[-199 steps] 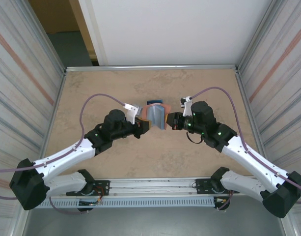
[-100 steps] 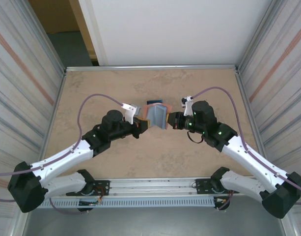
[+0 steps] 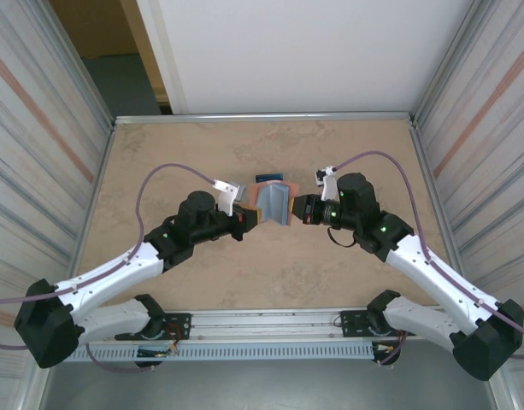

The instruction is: Take the credit cards out of the card holder

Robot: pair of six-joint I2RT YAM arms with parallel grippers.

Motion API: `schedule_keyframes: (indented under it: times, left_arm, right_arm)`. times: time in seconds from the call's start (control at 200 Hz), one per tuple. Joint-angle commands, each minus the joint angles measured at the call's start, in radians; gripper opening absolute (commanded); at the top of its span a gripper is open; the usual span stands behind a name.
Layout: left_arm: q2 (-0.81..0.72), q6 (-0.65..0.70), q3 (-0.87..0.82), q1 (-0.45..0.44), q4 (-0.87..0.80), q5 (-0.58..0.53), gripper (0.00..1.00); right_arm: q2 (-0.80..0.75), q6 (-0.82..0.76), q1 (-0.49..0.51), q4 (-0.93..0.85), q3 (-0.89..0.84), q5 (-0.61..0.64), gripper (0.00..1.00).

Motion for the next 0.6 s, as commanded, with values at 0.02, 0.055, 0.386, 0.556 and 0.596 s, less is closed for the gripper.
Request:
schedule_keyframes:
  times: [0.02,0.055,0.386,0.556,0.596]
  left_arm:
    - [-0.012,-0.039,0.008,0.0,0.036,0.022,0.0]
    - [-0.016,-0.048,0.012,0.002,0.025,0.015,0.0]
    - [-0.029,-0.139,0.023,0.011,-0.041,-0.013,0.0]
    - [-0.039,-0.15,0.016,0.011,-0.021,-0.003,0.0]
    - [-0.041,-0.148,0.016,0.011,-0.019,0.001,0.0]
  right_arm:
    - [-0.004,0.012,-0.006,0.046,-0.013,-0.055,0.1]
    - [-0.004,0.013,-0.006,0.048,-0.014,-0.056,0.1]
    - [-0.006,0.006,-0.011,0.109,-0.036,-0.097,0.26]
    - [0.01,0.003,-0.011,0.122,-0.035,-0.113,0.31]
    - [0.023,0.003,-0.011,0.126,-0.034,-0.118,0.31]
